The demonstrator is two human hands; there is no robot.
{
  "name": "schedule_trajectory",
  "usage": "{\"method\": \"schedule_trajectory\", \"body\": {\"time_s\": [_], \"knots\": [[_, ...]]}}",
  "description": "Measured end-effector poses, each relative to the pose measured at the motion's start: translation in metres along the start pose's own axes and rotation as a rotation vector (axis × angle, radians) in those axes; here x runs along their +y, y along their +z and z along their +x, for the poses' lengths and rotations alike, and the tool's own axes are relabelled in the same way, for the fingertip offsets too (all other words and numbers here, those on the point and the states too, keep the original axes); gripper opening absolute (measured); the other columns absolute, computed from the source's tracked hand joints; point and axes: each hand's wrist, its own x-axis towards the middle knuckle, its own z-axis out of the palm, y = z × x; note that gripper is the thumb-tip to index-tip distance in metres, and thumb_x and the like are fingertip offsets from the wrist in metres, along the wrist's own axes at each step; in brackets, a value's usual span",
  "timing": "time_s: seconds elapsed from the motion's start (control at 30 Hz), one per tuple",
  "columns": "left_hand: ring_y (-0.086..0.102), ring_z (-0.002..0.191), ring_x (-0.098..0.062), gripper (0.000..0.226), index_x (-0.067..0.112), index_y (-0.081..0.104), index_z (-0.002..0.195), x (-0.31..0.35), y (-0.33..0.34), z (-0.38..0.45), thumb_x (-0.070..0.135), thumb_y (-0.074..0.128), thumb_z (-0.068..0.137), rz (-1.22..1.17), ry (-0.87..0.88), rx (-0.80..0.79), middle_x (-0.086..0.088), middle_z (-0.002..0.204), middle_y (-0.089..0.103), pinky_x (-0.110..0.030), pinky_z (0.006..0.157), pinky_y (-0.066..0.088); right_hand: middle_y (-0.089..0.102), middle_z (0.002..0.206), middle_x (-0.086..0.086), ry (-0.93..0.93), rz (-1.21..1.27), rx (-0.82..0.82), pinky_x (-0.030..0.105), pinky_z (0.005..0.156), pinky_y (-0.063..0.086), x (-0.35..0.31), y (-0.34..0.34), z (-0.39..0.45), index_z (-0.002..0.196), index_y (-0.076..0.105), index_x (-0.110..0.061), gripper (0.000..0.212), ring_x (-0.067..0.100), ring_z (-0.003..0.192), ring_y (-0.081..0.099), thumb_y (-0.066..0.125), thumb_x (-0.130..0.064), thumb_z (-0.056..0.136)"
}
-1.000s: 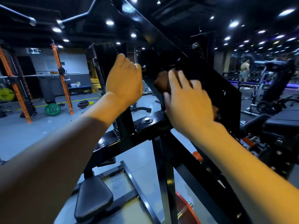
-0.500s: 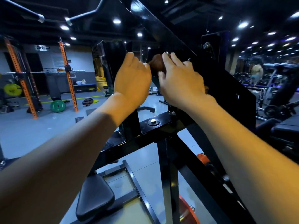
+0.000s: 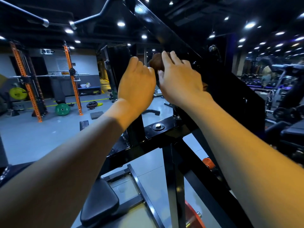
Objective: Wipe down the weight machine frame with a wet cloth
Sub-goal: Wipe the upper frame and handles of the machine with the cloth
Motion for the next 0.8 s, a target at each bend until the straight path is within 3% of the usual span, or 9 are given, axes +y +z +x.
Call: {"method": "schedule_trajectory", "body": {"time_s": [0.1,0.23,0.37,0.53,0.67,0.8], "knots": [[0.06,0.082,-0.025,0.02,0.015,0.054,0.082,0.002,0.007,-0.001,0.031,0.058,0.091,0.026,-0.023,0.019,-0.003,0.073,0.059,-0.04,0.103,0.039,0.015,0.172,0.003,0.039,-0.03,0.011,0.049,0.109,0.039,0.016,-0.008,-0.053,0.165,0.012,-0.022,0.061,0.031,0.149,0.03,0.033,-0.039,0.11],[0.057,0.077,-0.023,0.035,0.015,0.04,0.075,0.003,0.009,-0.001,0.036,0.064,0.09,0.061,-0.04,0.037,-0.003,0.066,0.041,-0.039,0.101,0.038,0.013,0.173,-0.002,0.113,-0.045,-0.012,0.048,0.11,0.04,0.028,-0.017,-0.098,0.165,0.011,-0.026,0.061,0.027,0.152,0.027,0.031,-0.042,0.11],[0.059,0.08,-0.024,0.028,0.016,0.042,0.077,0.002,0.006,0.0,0.032,0.06,0.09,0.046,-0.017,0.032,-0.002,0.069,0.056,-0.04,0.102,0.038,0.017,0.171,0.001,0.028,0.002,0.003,0.048,0.105,0.041,0.018,-0.01,-0.042,0.164,0.018,-0.024,0.059,0.031,0.146,0.035,0.032,-0.043,0.11],[0.06,0.082,-0.025,0.023,0.017,0.042,0.078,0.002,0.003,-0.001,0.029,0.059,0.089,0.018,-0.003,0.01,-0.002,0.072,0.058,-0.04,0.103,0.038,0.011,0.173,-0.003,0.0,0.114,-0.067,0.049,0.111,0.036,0.007,-0.006,0.008,0.165,0.014,-0.027,0.061,0.029,0.151,0.027,0.033,-0.045,0.109],[0.058,0.077,-0.022,0.032,0.017,0.04,0.076,0.0,0.001,-0.001,0.034,0.063,0.09,0.057,-0.037,-0.019,-0.002,0.066,0.041,-0.038,0.099,0.039,0.016,0.172,0.005,0.008,-0.057,0.033,0.047,0.11,0.04,0.022,-0.004,-0.063,0.165,0.013,-0.022,0.063,0.03,0.15,0.031,0.034,-0.043,0.109],[0.053,0.071,-0.02,0.038,0.017,0.04,0.073,-0.001,-0.004,-0.001,0.039,0.066,0.09,0.055,-0.048,-0.073,0.0,0.064,0.039,-0.037,0.098,0.039,0.018,0.171,0.006,0.068,-0.095,0.021,0.044,0.112,0.041,0.038,-0.016,-0.126,0.165,0.013,-0.021,0.064,0.029,0.151,0.033,0.029,-0.047,0.108]]}}
